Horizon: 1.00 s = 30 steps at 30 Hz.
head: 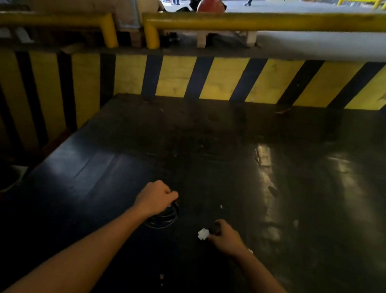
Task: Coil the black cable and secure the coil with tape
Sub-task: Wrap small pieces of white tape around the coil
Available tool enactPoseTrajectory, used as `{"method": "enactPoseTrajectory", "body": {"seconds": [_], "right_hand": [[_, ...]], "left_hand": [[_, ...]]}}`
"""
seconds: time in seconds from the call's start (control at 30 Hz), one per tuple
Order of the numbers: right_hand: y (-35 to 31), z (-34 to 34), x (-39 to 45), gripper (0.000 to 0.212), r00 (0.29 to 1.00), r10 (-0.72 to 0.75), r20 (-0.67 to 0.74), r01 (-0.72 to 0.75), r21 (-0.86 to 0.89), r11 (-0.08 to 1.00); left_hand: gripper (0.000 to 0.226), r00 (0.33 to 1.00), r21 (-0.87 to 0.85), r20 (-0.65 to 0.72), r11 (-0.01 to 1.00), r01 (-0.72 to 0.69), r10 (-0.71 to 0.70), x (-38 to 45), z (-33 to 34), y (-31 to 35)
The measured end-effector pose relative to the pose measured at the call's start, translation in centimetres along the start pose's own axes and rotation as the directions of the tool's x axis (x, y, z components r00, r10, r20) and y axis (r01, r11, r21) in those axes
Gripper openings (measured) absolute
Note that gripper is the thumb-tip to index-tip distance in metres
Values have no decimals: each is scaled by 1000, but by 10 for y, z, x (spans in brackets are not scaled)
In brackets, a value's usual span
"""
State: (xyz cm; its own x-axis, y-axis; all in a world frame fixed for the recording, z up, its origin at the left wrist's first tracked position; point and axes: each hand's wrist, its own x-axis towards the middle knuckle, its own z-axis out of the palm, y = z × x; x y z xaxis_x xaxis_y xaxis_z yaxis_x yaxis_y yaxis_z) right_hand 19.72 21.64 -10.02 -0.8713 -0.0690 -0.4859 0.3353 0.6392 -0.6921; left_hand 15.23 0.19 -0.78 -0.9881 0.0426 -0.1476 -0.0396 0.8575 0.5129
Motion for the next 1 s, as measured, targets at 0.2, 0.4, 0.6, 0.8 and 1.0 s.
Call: {"method": "enactPoseTrajectory", "body": {"seconds": [0.2, 0.4, 0.6, 0.8, 1.0], "right_hand": [[15, 27, 13, 44, 997, -26, -78, 17, -113, 993], [11, 33, 19, 20, 989, 0, -145, -23, -157, 987], [12, 32, 17, 4, 988, -11, -155, -18, -183, 983], [5, 15, 19, 8, 981, -41, -188, 53, 55, 997], [-52, -44, 15, 17, 916, -204, -345, 297, 243, 923]], "left_hand": [[47, 993, 33, 3, 993, 116, -116, -24, 16, -37], [46, 993, -35, 3, 992, 119, -119, -28, 12, -44], [35, 998, -52, 42, 997, 55, -53, -16, 14, -38], [19, 984, -54, 177, 998, -23, 32, -9, 14, -24], [27, 961, -119, 250, 989, -88, 115, 2, 1, 6]]}}
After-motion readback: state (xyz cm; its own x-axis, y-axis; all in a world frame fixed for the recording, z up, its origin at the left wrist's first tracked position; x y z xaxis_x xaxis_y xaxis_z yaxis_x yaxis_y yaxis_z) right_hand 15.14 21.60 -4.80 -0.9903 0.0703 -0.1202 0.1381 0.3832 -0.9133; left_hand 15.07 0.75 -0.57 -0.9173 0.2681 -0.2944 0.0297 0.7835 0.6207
